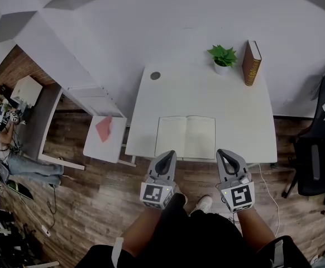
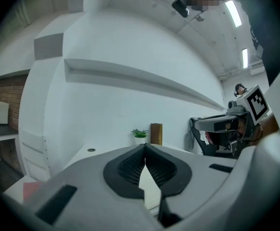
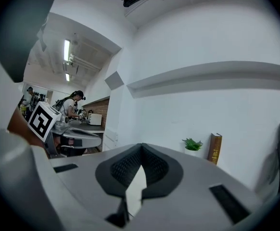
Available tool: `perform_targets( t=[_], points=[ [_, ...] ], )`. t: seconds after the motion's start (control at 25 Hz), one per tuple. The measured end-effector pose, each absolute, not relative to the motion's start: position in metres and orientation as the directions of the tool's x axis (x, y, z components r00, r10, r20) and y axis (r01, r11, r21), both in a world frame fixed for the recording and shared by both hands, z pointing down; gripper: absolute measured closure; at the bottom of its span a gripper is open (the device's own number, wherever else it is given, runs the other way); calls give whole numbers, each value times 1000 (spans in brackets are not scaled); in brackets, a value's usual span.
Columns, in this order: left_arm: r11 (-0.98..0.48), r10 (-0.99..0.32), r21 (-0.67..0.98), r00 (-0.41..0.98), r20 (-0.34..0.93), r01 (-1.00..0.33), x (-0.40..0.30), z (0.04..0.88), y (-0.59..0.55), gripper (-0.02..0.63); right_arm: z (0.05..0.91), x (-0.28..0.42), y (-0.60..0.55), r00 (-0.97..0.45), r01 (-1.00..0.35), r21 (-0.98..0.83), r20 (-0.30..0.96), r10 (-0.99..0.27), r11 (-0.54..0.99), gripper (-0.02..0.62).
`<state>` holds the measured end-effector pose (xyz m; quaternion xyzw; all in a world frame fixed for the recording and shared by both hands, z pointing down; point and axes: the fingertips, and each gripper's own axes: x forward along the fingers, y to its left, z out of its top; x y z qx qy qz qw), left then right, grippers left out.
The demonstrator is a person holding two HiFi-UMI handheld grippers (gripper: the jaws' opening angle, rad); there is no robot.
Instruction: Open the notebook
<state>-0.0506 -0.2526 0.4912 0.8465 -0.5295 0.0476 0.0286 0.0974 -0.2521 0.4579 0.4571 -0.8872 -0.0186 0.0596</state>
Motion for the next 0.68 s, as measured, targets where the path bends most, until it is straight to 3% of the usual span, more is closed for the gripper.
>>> perform_targets(
  t=[0.68],
  points=[
    [-448,-887,14,446,121,-894,-45,491,-243,599,452,98,-246,-590,-790,166,51,-806,590,594]
  ],
)
